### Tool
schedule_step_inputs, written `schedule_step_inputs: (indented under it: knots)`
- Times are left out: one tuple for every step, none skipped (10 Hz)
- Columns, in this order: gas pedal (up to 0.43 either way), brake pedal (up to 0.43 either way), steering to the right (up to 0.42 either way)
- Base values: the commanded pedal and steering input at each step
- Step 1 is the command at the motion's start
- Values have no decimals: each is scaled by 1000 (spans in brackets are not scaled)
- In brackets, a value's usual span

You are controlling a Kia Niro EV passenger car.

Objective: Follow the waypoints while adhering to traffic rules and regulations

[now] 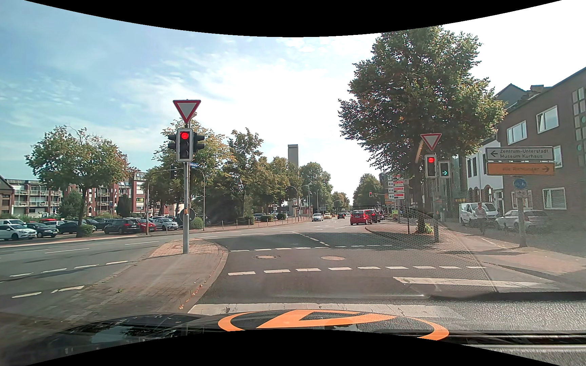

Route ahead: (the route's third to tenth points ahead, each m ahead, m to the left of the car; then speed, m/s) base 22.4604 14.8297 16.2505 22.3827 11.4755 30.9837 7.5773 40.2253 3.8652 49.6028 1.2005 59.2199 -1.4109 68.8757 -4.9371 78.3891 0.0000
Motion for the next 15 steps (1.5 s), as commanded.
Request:
schedule_step_inputs:
  knots:
    - [0, 299, -12]
    - [0, 299, -13]
    - [0, 299, -12]
    - [0, 299, -13]
    - [0, 299, -13]
    - [0, 299, -13]
    - [0, 299, -13]
    - [0, 299, -13]
    - [0, 299, -12]
    - [0, 299, -12]
    - [0, 299, -12]
    - [0, 299, -13]
    - [0, 299, -12]
    - [0, 299, -13]
    - [0, 299, -12]
